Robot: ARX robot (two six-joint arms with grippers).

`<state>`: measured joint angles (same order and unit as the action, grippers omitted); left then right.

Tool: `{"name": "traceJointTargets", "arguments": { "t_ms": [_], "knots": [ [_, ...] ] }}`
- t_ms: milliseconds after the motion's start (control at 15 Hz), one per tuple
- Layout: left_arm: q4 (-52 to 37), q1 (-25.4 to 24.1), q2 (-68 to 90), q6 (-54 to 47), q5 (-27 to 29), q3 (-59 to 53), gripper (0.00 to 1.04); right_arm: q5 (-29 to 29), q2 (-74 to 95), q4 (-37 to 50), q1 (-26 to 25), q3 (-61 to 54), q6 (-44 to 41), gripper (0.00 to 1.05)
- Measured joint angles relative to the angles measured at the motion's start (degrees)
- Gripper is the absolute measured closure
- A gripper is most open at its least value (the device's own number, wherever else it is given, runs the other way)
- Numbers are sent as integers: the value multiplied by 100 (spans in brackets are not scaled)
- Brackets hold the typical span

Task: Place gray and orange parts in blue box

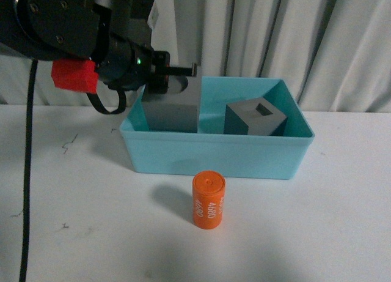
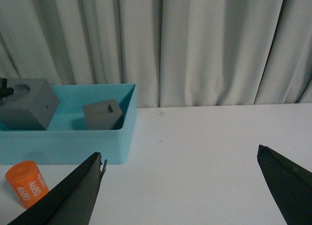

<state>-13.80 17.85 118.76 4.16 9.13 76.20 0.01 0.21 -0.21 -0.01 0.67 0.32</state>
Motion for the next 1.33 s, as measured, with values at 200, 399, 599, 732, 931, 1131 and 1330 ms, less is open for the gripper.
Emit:
{"name": "traceJointTargets", "arguments": {
  "t_ms": [200,399,599,732,931,1131,1330],
  "knots": [
    [-42,-48,328,-153,90,9,86,0,0,0,0,0,0,6],
    [-85,-98,369,-168,120,74,86,-2,0,0,0,0,0,6],
    [-101,-118,352,-140,52,103,59,0,0,0,0,0,0,6],
    [-44,-120,229,-90,-44,-11,40,-2,-2,0,0,0,0,6],
    [55,-262,-658,297,-503,-717,7,-2,0,0,0,0,0,6],
    [367,-850,-2559,752,-1241,-2061,7,-2,0,0,0,0,0,6],
    [1910,-2013,-5410,802,-2450,-4400,7,0,0,2,0,0,0,6]
  ]
}}
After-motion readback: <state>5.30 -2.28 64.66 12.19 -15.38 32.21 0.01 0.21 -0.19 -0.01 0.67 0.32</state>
